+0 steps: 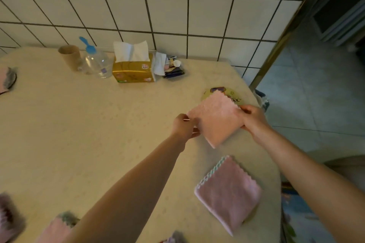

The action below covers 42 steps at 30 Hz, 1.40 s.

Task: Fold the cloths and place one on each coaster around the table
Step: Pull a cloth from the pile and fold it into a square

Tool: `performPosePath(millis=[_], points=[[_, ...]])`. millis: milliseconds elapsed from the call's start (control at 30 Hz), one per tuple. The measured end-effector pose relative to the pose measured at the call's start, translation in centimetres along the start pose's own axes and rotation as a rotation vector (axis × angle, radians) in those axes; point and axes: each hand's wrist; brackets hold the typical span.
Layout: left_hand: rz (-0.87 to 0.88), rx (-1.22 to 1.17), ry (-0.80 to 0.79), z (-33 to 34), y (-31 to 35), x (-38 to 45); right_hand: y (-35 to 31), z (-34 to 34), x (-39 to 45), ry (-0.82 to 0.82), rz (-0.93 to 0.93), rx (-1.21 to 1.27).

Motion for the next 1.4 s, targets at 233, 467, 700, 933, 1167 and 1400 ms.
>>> performPosePath(millis=[233,467,700,933,1167,1400], points=[[0.028,0.094,0.09,3.2,2.3,6.8,-1.1,0.8,8.6,0.119,-0.07,-0.127],[0.051,0.541,0.256,4.1,0.8,9.8,1.8,1.9,11.8,0.167,-0.099,-0.383],[0.052,0.538,0.168,2.7,-0.6,6.1,2.8,0.8,8.2,0.239,-0.134,-0.415],[0.073,0.453,0.114,-1.1,-3.6,-3.7,3.9,-0.2,-0.8,0.146,-0.127,-0.42],[0.031,0.323,0.111,-2.5,-9.8,-13.5,7.5,-2.1,-9.3,0.033,-0.127,-0.336],[-0.042,0.141,0.172,-1.8,-16.0,-19.8,11.3,-2.5,-14.6,-0.137,-0.04,-0.244]])
Point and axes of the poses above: each hand's wrist, its own x-axis towards the middle knuckle, its own z-axis out of the palm, y = z × x, and after that the axes turned 2 degrees about x, right-handed
